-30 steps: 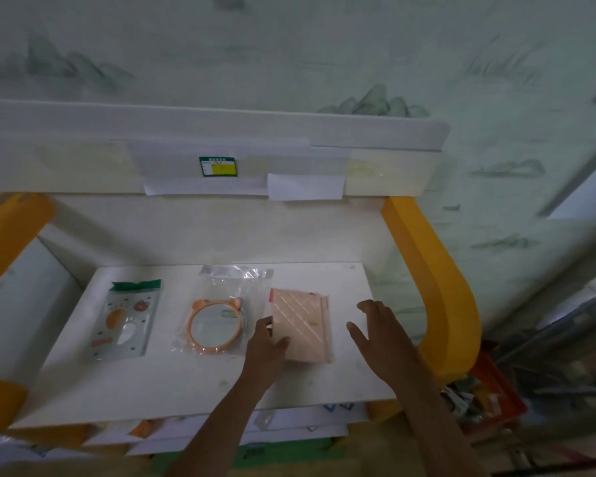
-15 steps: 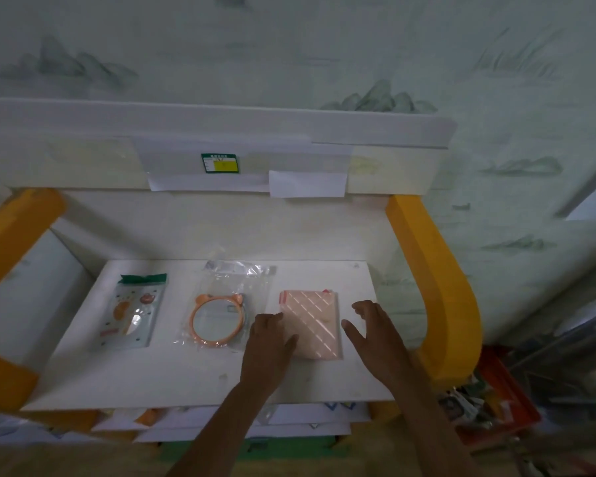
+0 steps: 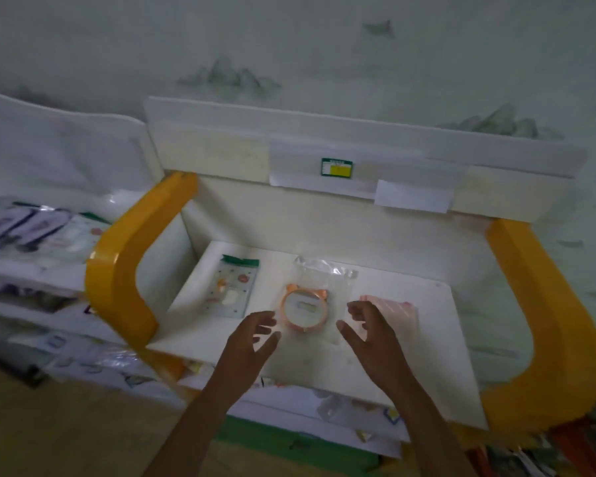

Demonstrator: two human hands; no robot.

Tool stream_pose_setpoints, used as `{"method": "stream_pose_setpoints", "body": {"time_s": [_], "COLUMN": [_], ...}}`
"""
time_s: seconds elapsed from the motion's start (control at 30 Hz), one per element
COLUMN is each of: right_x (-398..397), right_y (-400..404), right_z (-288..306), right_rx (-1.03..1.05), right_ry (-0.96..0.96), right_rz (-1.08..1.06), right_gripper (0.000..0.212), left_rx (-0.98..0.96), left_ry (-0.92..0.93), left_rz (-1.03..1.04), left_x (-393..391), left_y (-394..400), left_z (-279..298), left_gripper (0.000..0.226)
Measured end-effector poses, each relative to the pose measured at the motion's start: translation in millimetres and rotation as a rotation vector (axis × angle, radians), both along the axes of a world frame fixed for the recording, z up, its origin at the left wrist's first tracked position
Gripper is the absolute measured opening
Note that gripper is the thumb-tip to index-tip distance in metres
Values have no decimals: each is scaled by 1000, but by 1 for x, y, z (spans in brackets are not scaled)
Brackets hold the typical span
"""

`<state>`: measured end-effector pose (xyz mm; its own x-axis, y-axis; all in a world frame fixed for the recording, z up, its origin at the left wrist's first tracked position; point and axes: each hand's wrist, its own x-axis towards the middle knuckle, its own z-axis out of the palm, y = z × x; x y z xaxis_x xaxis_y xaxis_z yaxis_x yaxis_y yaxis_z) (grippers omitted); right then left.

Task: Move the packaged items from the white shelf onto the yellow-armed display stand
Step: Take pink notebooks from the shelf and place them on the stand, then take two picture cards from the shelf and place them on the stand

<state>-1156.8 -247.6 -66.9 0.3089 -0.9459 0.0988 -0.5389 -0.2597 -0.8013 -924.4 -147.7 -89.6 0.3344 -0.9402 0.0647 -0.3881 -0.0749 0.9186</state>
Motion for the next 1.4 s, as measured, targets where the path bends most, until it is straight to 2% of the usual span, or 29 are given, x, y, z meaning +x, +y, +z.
{"method": "stream_pose_setpoints", "body": {"time_s": [0.23, 0.5, 0.67, 1.0, 1.23, 1.4], "right_x": [106, 258, 336, 487, 589, 642], "right_y": [65, 145, 172, 155, 127, 119], "right_z": [8, 14, 21, 3, 5, -5], "right_rx": [3, 26, 18, -19, 29, 39], "right_ry": [-17, -24, 18, 62, 28, 45], "right_rz": [170, 422, 566, 811, 867, 869], "right_gripper": [35, 39, 41, 38, 35, 35], "left_rx": [-11, -31, -31, 11, 46, 73], "left_ry": [159, 48, 25, 2, -100, -106], "left_rz": [190, 413, 570, 796, 831, 833], "left_x": [93, 201, 255, 377, 461, 513], "left_y": [105, 222, 269, 273, 247, 240], "left_z": [6, 18, 17, 5, 24, 17], "left_gripper": [28, 27, 28, 28, 30, 30]}}
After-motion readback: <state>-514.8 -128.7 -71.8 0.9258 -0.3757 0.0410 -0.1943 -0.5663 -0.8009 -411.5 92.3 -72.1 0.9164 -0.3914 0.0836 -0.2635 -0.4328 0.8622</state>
